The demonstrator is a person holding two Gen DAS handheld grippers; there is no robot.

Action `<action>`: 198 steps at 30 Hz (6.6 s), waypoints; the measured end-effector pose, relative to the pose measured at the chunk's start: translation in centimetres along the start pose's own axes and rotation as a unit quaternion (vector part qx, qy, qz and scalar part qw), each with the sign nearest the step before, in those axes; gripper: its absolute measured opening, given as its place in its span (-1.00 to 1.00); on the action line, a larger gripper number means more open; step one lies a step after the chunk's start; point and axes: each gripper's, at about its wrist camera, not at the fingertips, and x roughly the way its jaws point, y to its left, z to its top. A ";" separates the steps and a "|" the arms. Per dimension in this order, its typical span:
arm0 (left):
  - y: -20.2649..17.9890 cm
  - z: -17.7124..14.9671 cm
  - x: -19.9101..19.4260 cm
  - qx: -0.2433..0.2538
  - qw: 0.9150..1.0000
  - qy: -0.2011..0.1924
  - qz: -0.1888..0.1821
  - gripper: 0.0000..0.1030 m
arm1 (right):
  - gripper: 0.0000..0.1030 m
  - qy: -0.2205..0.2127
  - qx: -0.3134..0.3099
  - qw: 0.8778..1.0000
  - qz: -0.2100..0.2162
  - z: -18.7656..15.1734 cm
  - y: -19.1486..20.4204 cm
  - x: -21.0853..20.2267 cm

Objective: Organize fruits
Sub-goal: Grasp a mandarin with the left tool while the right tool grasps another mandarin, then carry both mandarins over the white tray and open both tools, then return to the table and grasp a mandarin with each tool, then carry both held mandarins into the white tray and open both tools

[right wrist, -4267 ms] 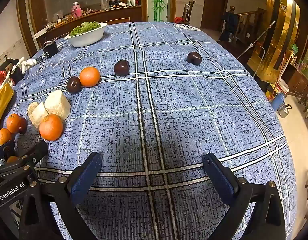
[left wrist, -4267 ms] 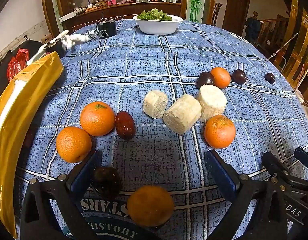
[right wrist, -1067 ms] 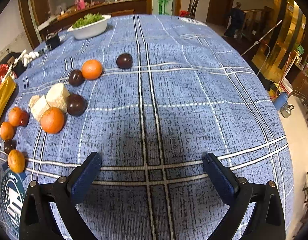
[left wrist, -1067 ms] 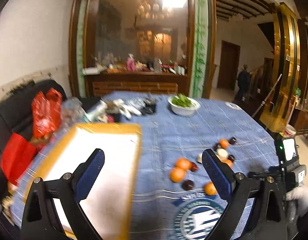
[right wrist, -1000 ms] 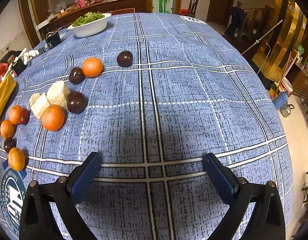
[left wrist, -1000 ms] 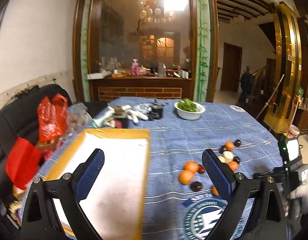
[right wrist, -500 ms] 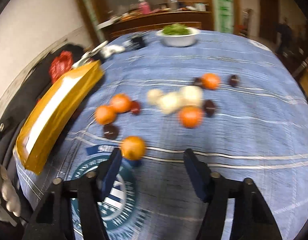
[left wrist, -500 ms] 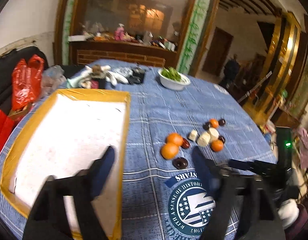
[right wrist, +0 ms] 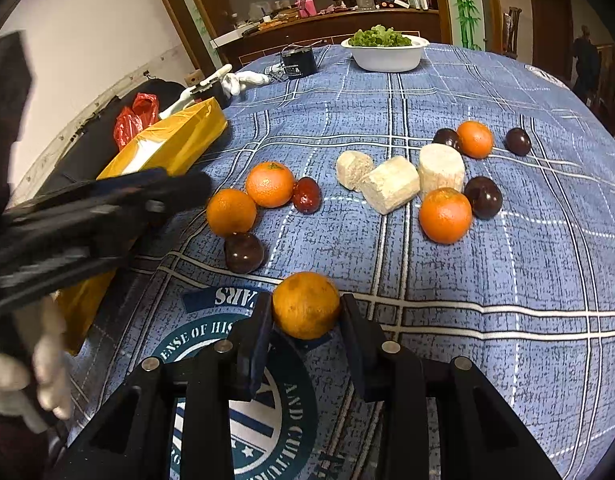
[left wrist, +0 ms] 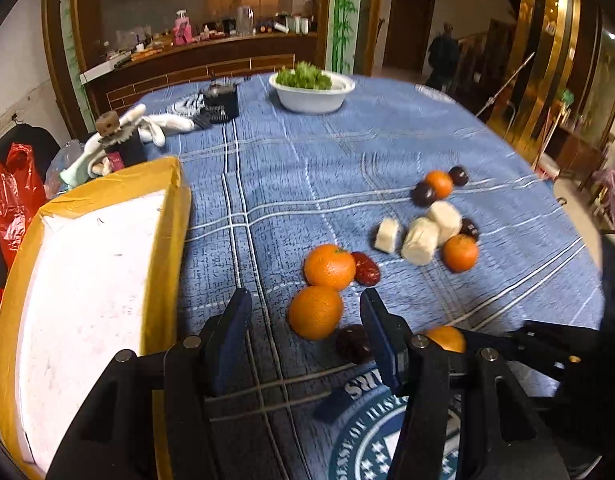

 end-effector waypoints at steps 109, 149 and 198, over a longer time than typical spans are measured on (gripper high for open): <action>0.0 -2.9 -6.3 -0.125 0.983 -0.084 -0.103 -0.33 | -0.32 -0.097 0.089 0.988 -0.074 -4.0 -2.6 -10.2; 0.7 -6.1 -11.5 -0.134 0.972 -0.119 -0.154 -0.32 | -0.31 -0.084 0.079 0.990 -0.087 -7.3 1.9 -10.3; 15.3 -8.1 -13.0 -0.255 0.946 -0.173 -0.103 -0.32 | -0.31 -0.067 -0.045 0.996 -0.038 -0.7 12.7 -6.9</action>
